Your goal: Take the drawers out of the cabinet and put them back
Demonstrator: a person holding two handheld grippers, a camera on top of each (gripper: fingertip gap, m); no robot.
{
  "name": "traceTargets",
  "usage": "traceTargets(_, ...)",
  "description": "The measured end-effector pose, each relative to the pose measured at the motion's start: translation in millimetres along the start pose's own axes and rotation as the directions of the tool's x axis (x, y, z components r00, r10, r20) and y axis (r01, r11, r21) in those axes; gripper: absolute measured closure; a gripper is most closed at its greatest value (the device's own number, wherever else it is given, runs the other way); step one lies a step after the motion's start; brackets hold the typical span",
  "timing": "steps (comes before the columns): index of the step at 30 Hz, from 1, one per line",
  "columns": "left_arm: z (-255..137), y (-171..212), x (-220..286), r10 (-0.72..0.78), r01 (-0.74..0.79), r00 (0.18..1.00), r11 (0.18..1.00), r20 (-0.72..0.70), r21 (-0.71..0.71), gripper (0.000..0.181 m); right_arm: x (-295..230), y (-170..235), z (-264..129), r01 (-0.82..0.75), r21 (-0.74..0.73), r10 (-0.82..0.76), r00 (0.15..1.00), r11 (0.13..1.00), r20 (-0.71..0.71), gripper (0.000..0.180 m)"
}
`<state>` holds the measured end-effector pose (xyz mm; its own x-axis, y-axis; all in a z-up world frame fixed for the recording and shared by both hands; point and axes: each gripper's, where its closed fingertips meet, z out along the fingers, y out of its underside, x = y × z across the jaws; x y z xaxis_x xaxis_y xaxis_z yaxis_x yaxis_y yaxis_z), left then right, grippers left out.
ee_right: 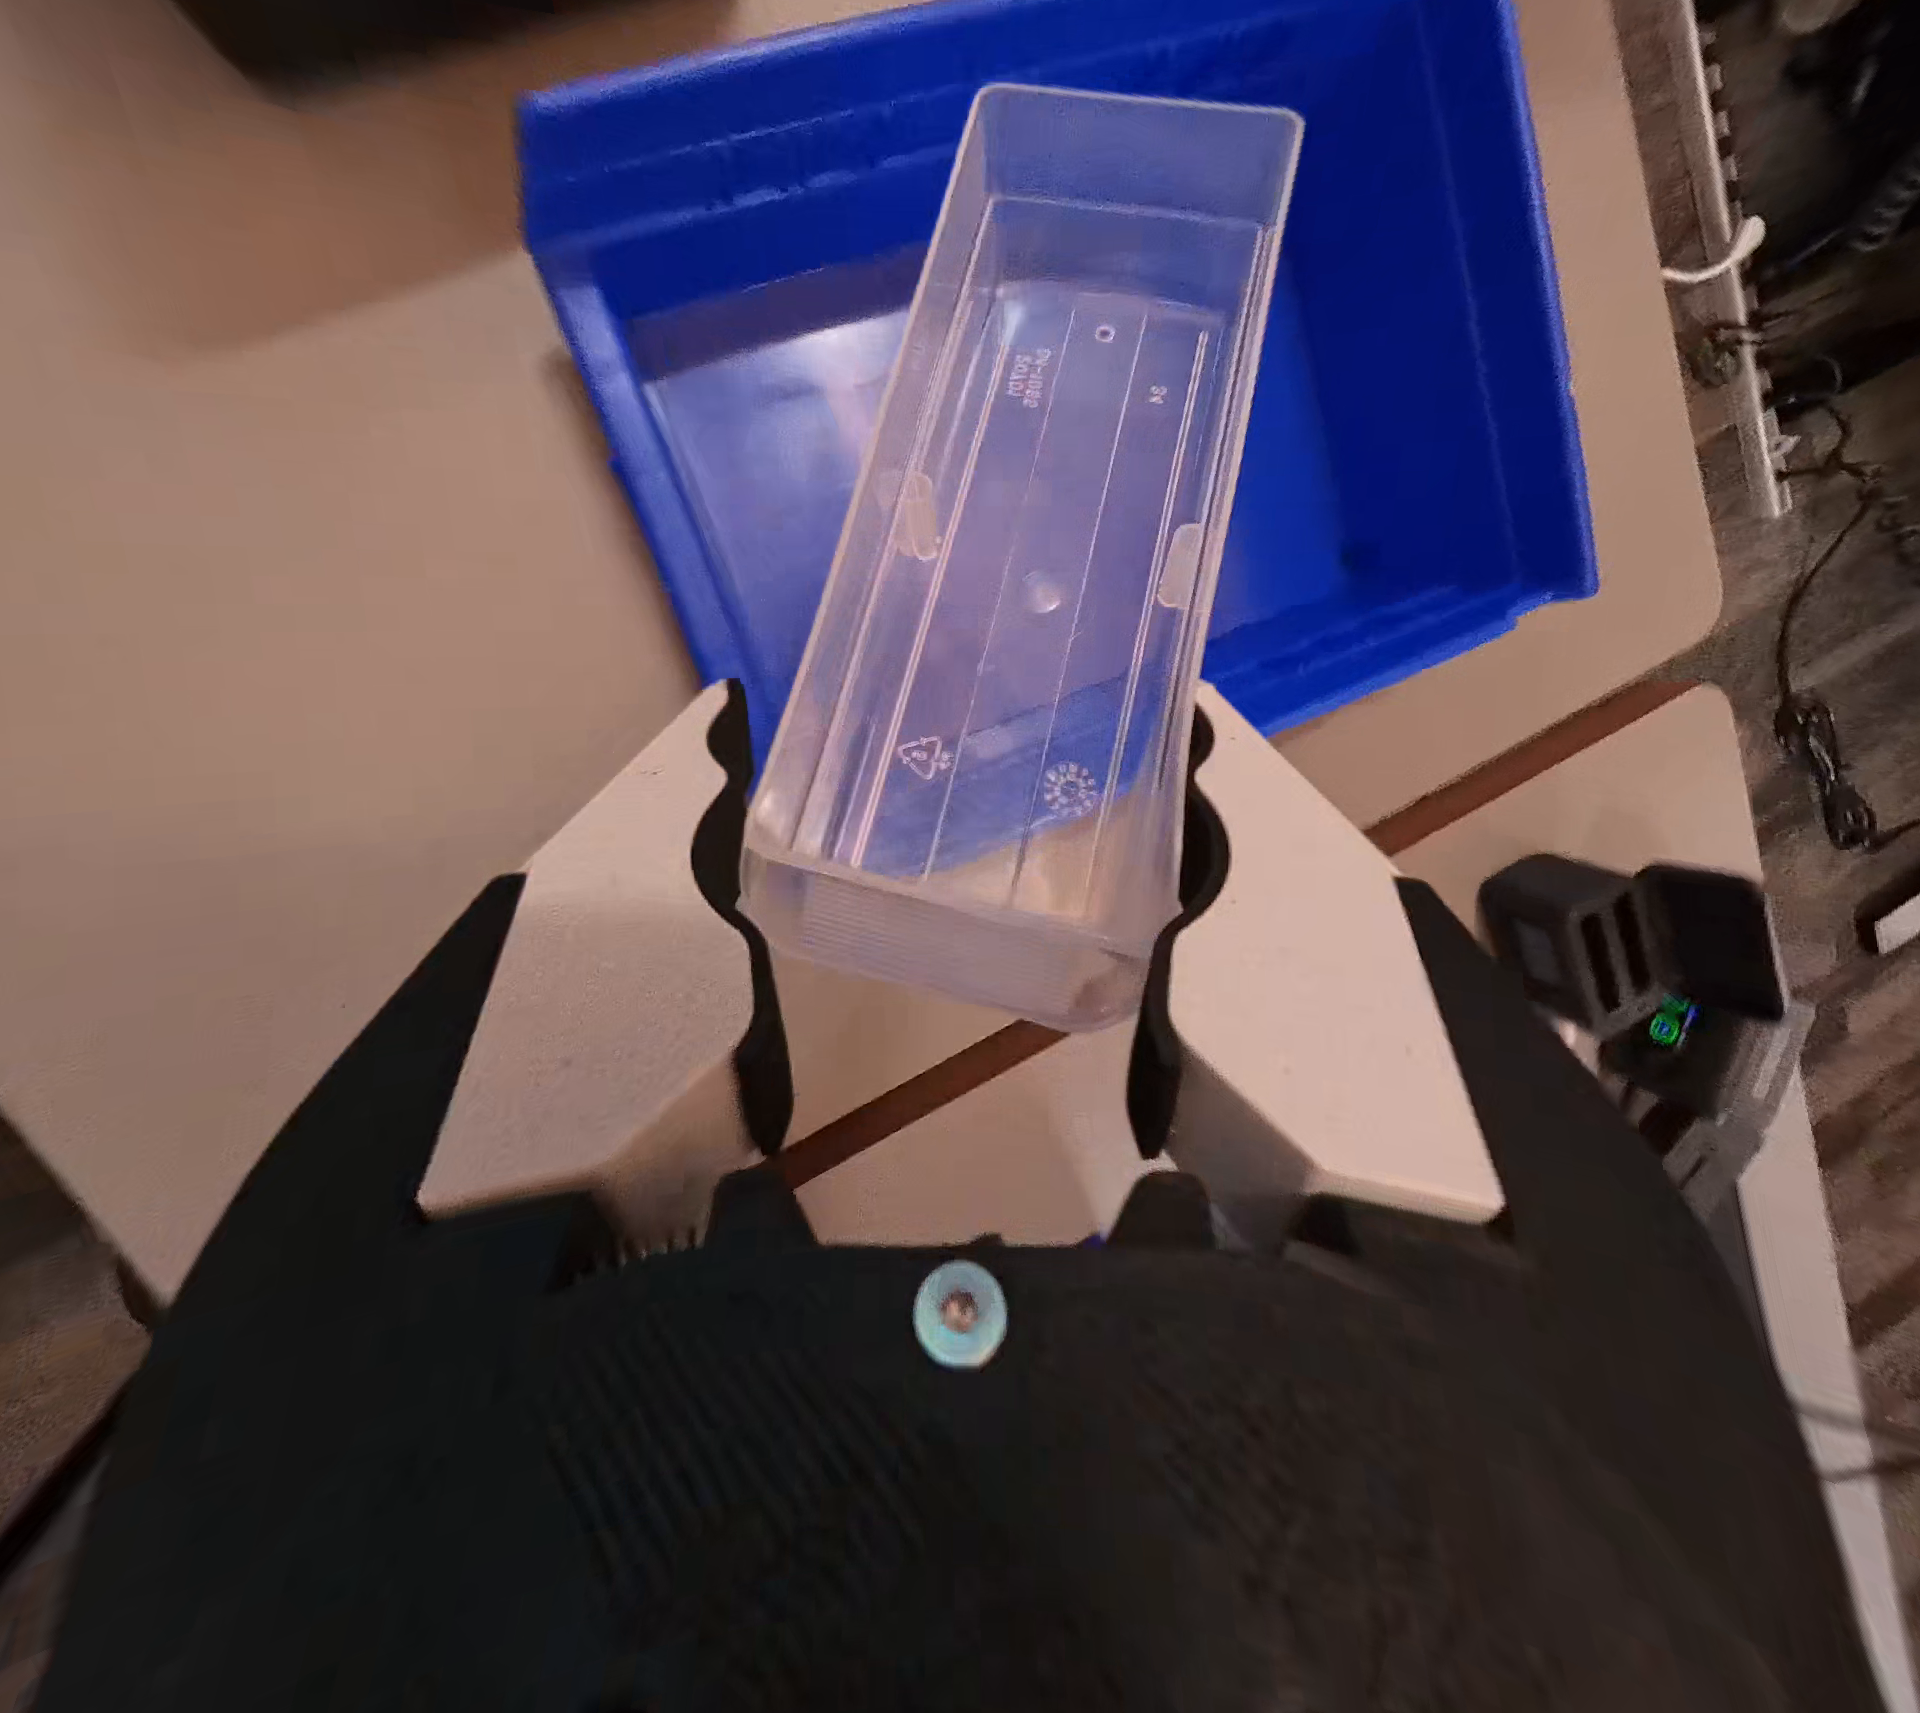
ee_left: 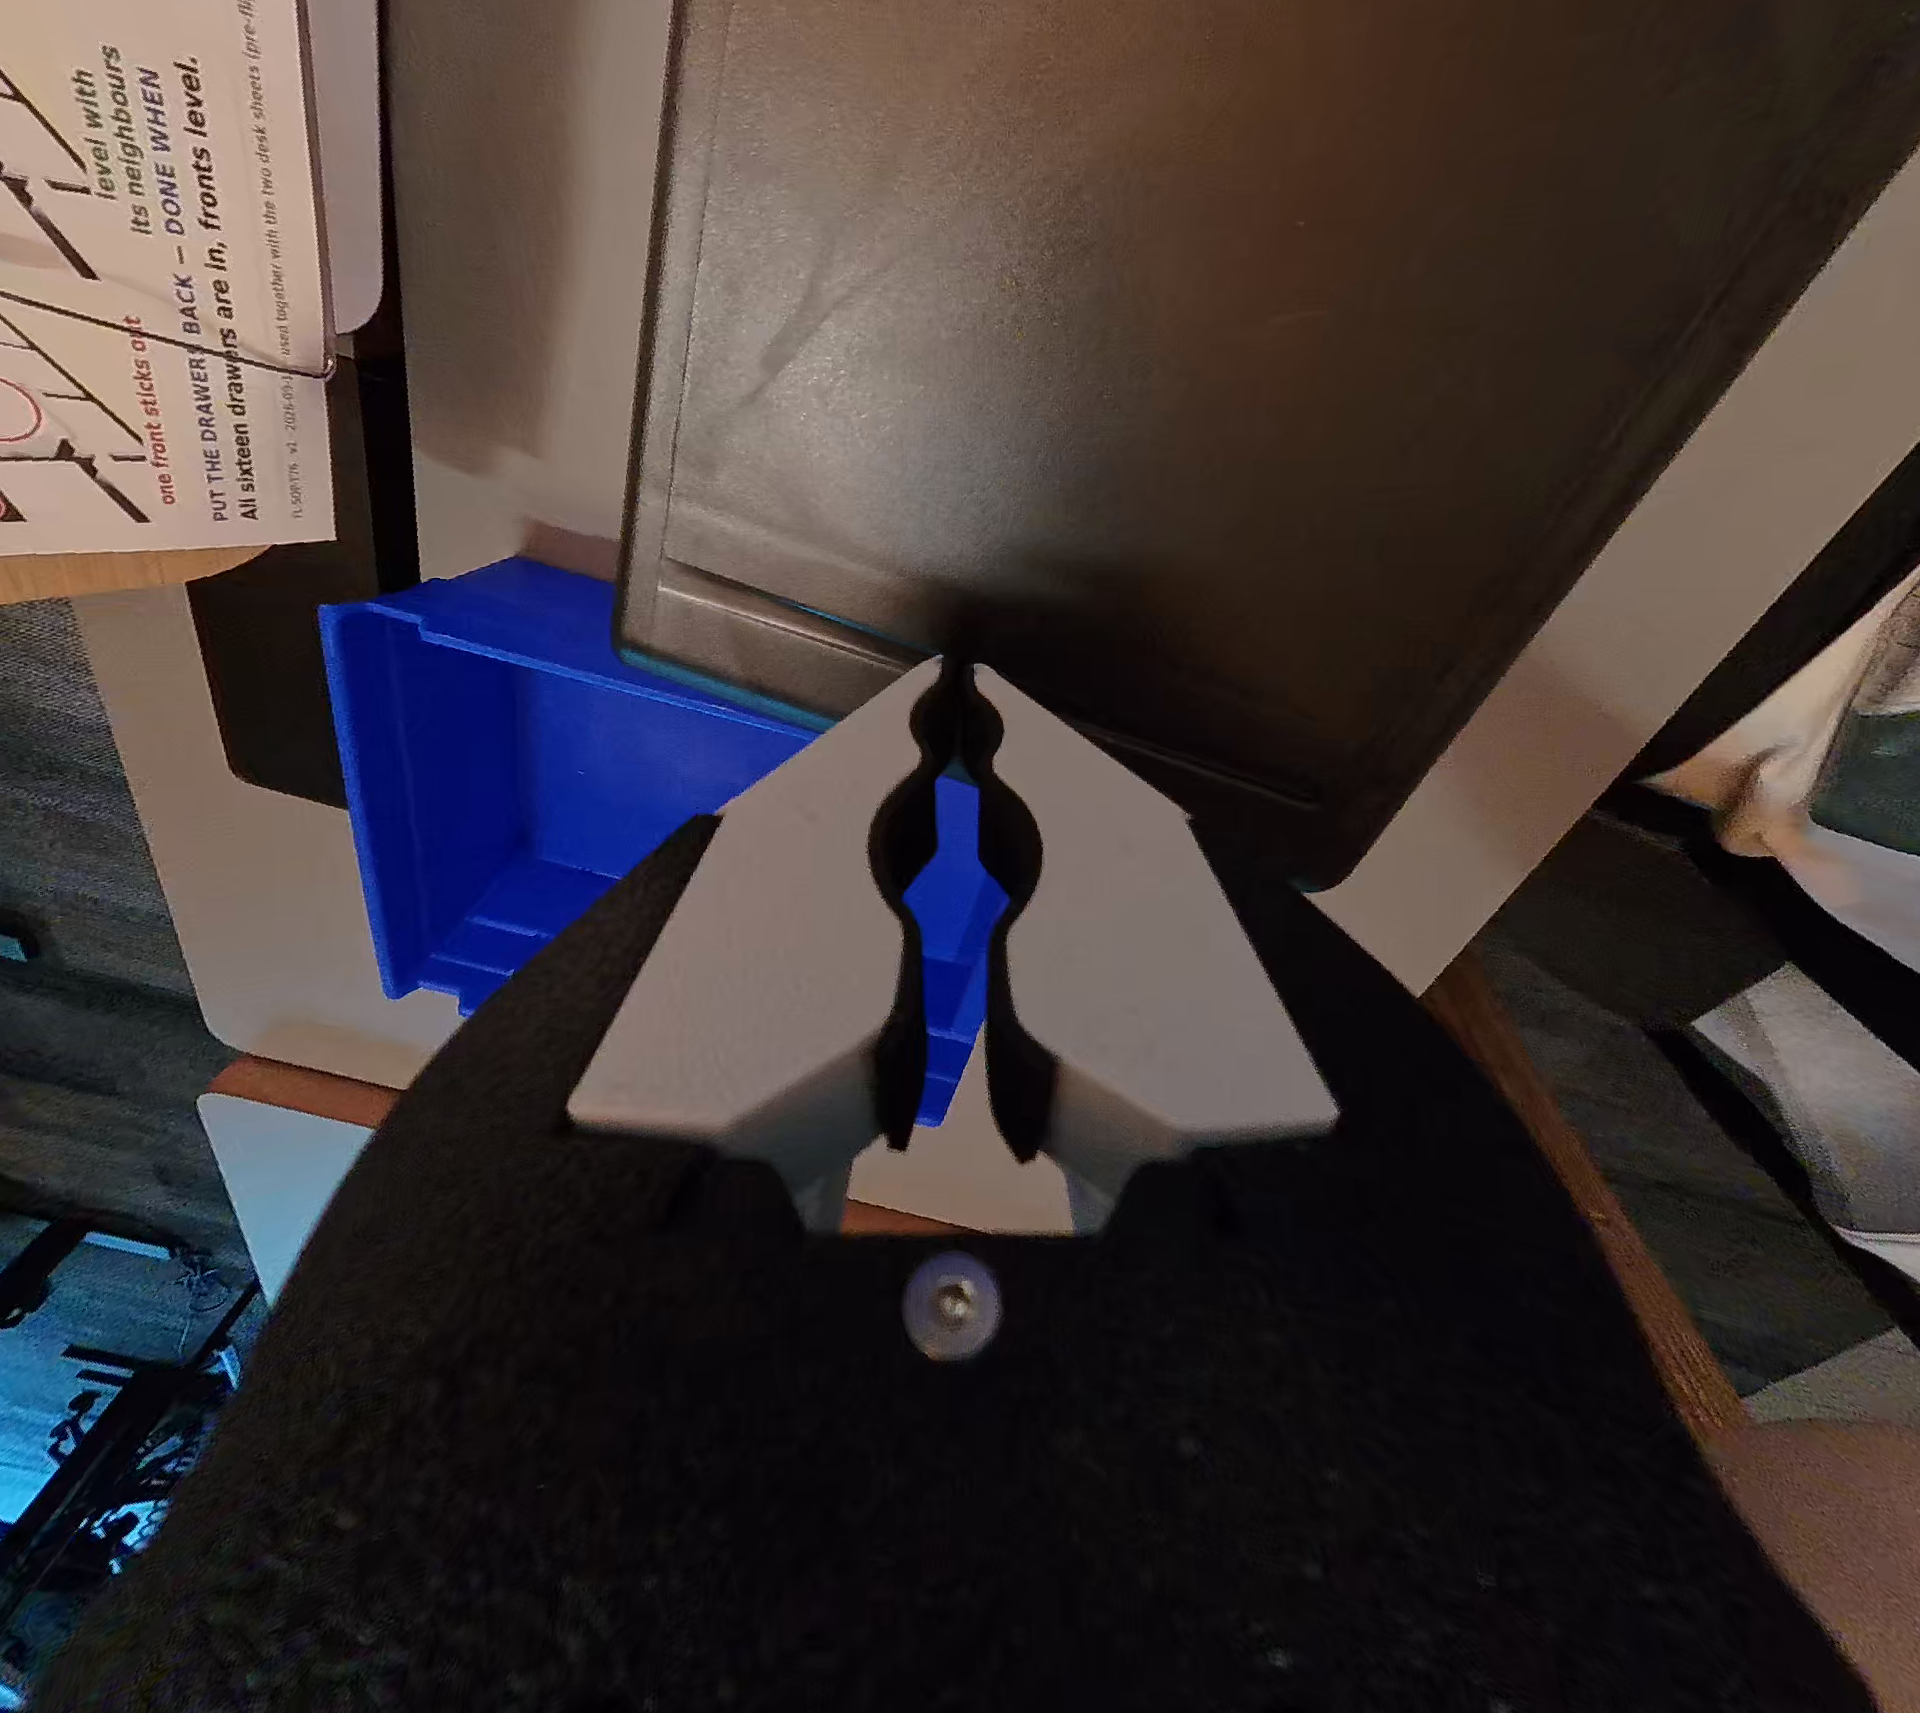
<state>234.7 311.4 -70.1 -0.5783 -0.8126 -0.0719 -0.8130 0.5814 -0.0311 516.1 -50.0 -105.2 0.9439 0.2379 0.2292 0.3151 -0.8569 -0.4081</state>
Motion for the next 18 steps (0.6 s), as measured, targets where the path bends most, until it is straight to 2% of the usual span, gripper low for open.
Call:
traceTargets(6,0,0,0,0.004,-0.004,1.0,1.0,-0.006,-0.029,0.181,48,-31,54,0.098,0.096,-0.109,0.988,0.991,0.113,0.099)
traceTargets(9,0,1,1,0.006,-0.007,1.0,0.999,-0.018,-0.054,0.181,64,-20,92,0.151,0.035,-0.155,0.969,0.988,0.191,0.099)
traceTargets(12,0,1,0,0.005,-0.007,1.0,0.997,-0.024,-0.076,0.181,77,-15,124,0.166,0.039,-0.17,0.955,0.985,0.243,0.099)
traceTargets(18,0,1,0,0.022,-0.025,0.999,0.994,-0.025,-0.107,0.181,100,-15,155,0.193,0.059,-0.202,0.928,0.979,0.313,0.099)
